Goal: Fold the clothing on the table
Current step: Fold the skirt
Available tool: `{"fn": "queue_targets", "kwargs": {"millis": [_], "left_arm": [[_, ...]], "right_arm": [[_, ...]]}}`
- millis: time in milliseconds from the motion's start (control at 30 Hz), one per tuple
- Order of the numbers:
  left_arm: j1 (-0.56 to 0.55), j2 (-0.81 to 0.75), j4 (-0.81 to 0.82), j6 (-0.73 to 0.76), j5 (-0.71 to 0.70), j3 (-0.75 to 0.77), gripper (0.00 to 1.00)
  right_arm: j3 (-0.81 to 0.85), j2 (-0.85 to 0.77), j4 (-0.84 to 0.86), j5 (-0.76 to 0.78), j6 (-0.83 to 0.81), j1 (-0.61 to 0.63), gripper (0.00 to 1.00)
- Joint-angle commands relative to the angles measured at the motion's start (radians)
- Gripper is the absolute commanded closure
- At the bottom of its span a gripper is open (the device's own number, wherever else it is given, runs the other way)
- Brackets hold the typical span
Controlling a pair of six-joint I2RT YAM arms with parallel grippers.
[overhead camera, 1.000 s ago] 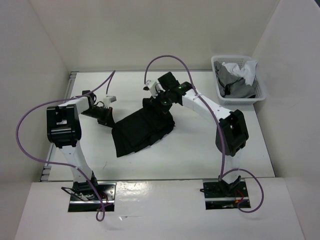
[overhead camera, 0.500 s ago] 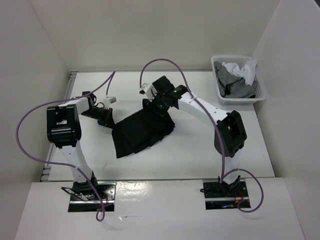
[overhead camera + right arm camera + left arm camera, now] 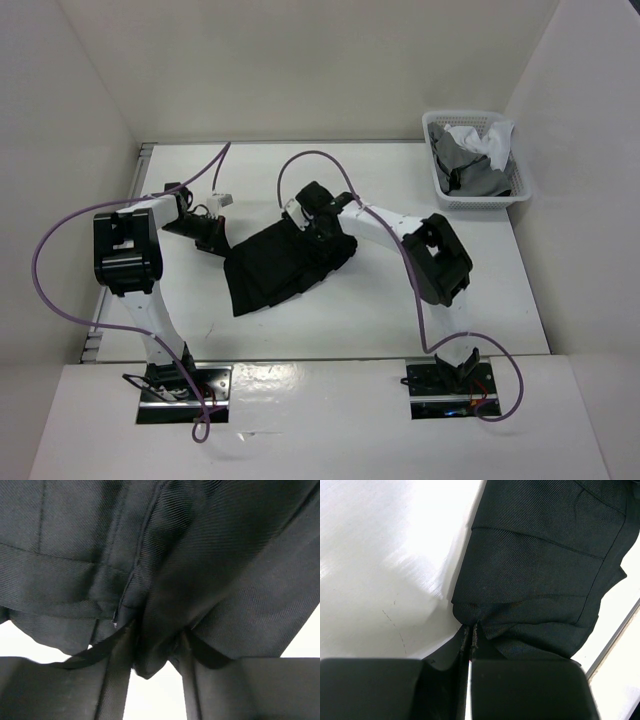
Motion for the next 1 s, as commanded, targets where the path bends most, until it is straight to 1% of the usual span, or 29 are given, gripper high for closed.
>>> {"fn": "queue_targets", "kwargs": {"millis": [0,33,67,100,267,300,567,633,667,767,833,933,967], "left_arm": [[0.001,-0.026,-0.007,0.024,0.041,-0.007,1.00],[0.001,-0.026,-0.007,0.024,0.041,-0.007,1.00],[0.001,-0.026,-0.007,0.033,0.041,-0.007,1.00],[0.001,-0.026,-0.007,0.033,0.041,-0.007,1.00],[0.001,-0.017,-0.007,0.033,0.041,-0.007,1.00],[0.001,-0.017,-0.007,0.033,0.041,-0.007,1.00],[0.001,-0.017,-0.007,0.042,0.041,-0.007,1.00],[0.001,-0.017,-0.007,0.042,0.041,-0.007,1.00],[0.001,-0.017,-0.007,0.042,0.041,-0.007,1.00],[0.001,-0.017,-0.007,0.042,0.041,-0.007,1.00],[0.001,-0.017,-0.016,0.042,0.041,-0.007,1.00],[0.001,-0.017,-0.016,0.042,0.041,-0.007,1.00],[0.001,-0.017,-0.016,0.042,0.041,-0.007,1.00]], "right_arm": [[0.011,0.017,0.044,-0.008,0.007,0.022,0.52],[0.011,0.017,0.035,-0.008,0.016,0.022,0.48],[0.022,0.017,0.035,-0.022,0.016,0.022,0.41],[0.022,0.026,0.026,-0.032,0.016,0.022,0.38],[0.022,0.036,0.026,-0.043,0.016,0.022,0.28],[0.022,0.036,0.026,-0.043,0.016,0.022,0.27],[0.022,0.045,0.026,-0.043,0.025,0.022,0.27],[0.022,0.045,0.035,-0.043,0.025,0.022,0.29],[0.022,0.045,0.035,-0.043,0.025,0.022,0.32],[0.022,0.054,0.035,-0.034,0.025,0.022,0.38],[0.022,0.054,0.035,-0.034,0.025,0.022,0.46],[0.022,0.063,0.035,-0.034,0.025,0.022,0.52],[0.022,0.063,0.035,-0.034,0.025,0.022,0.57]]}}
